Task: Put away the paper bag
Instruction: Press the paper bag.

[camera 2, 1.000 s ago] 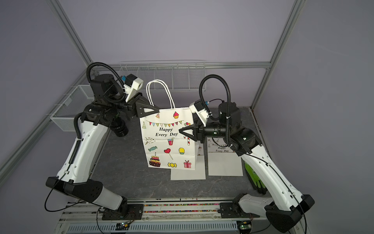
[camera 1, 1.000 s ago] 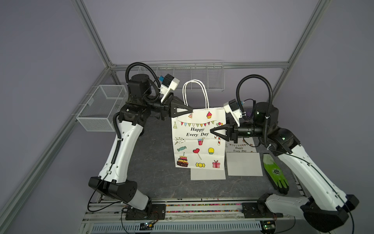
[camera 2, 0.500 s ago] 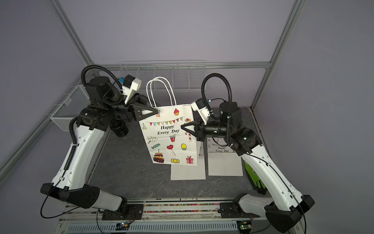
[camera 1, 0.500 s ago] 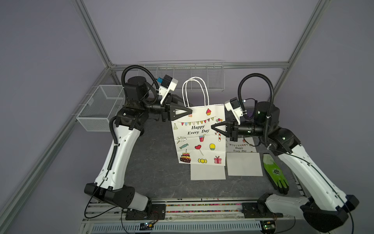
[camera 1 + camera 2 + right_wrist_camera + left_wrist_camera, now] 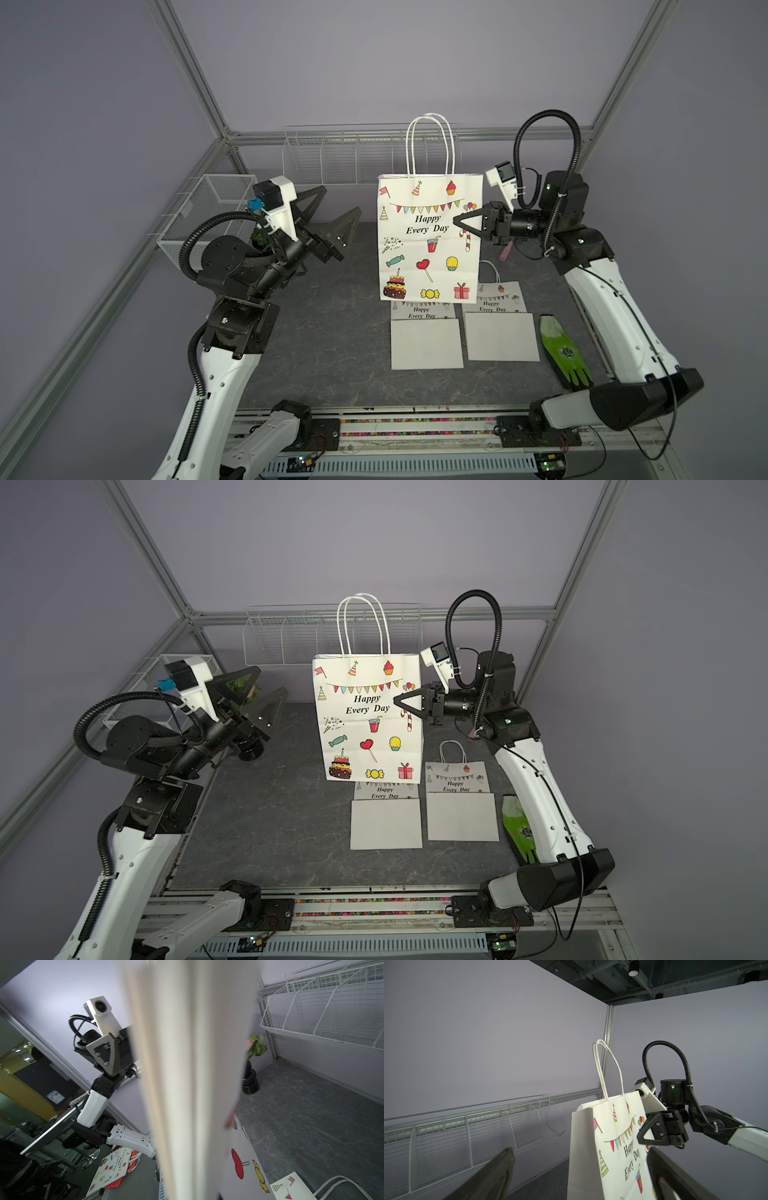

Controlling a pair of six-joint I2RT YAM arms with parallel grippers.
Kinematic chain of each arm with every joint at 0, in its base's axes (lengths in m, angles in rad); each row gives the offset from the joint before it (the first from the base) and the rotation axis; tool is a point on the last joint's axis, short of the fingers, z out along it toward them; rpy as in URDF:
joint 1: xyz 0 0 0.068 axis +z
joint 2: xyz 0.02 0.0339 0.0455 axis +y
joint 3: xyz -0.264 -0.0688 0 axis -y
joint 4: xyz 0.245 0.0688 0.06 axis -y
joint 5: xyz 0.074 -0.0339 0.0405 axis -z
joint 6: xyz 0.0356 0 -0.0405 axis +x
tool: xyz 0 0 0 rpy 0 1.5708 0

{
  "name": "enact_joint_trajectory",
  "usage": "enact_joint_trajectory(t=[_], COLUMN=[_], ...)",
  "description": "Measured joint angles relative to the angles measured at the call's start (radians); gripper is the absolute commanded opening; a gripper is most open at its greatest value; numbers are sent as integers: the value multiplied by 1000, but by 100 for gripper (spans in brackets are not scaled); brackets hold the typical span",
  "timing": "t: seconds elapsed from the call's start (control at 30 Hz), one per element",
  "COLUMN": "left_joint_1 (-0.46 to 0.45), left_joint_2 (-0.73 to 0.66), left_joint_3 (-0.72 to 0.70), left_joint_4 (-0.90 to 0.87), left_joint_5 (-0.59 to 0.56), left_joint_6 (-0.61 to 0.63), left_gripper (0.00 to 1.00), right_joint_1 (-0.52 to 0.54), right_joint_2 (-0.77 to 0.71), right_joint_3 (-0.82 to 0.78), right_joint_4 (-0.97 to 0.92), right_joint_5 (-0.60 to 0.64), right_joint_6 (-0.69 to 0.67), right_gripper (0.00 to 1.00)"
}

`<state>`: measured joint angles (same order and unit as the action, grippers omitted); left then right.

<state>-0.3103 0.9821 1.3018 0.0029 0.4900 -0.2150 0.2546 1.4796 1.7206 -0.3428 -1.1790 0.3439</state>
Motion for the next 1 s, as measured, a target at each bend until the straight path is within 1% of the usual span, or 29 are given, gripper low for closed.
enact_joint_trajectory(t=[0.13,0.2,0.27,0.33,0.4,0.43,0.53,0.6,0.7,0.8,0.87,0.97,1.0], left_joint_1=[0,10,53,131,190,203,206,203,184,163,153,134,129], left_joint_2=[-5,-18,-38,-47,-41,-34,-8,-3,-10,-30,-45,-53,-54], left_joint_3=[-92,-129,-168,-204,-236,-248,-261,-261,-261,-260,-258,-245,-241], left_joint_4=[-24,-36,-34,3,63,96,175,203,226,238,248,280,294], left_joint_5=[-5,-23,-12,47,122,166,299,359,417,430,421,395,387], left_joint_6=[40,58,62,35,-10,-34,-100,-119,-129,-135,-143,-161,-170], left_gripper=[99,100,100,100,100,100,100,100,100,100,96,78,68], right_joint_1=[-32,-34,-33,-30,-26,-23,-10,3,32,69,88,111,117], right_joint_2=[69,87,92,92,97,104,143,168,194,209,211,209,208], right_joint_3=[37,48,51,62,91,119,218,267,298,295,280,237,217], right_joint_4=[54,67,73,74,71,66,45,28,18,18,20,31,35], right_joint_5=[-173,-235,-281,-312,-320,-320,-320,-320,-320,-320,-320,-320,-320], right_joint_6=[40,50,52,52,53,52,52,53,64,88,101,123,129], right_gripper=[7,7,7,7,6,7,6,7,7,7,7,7,7])
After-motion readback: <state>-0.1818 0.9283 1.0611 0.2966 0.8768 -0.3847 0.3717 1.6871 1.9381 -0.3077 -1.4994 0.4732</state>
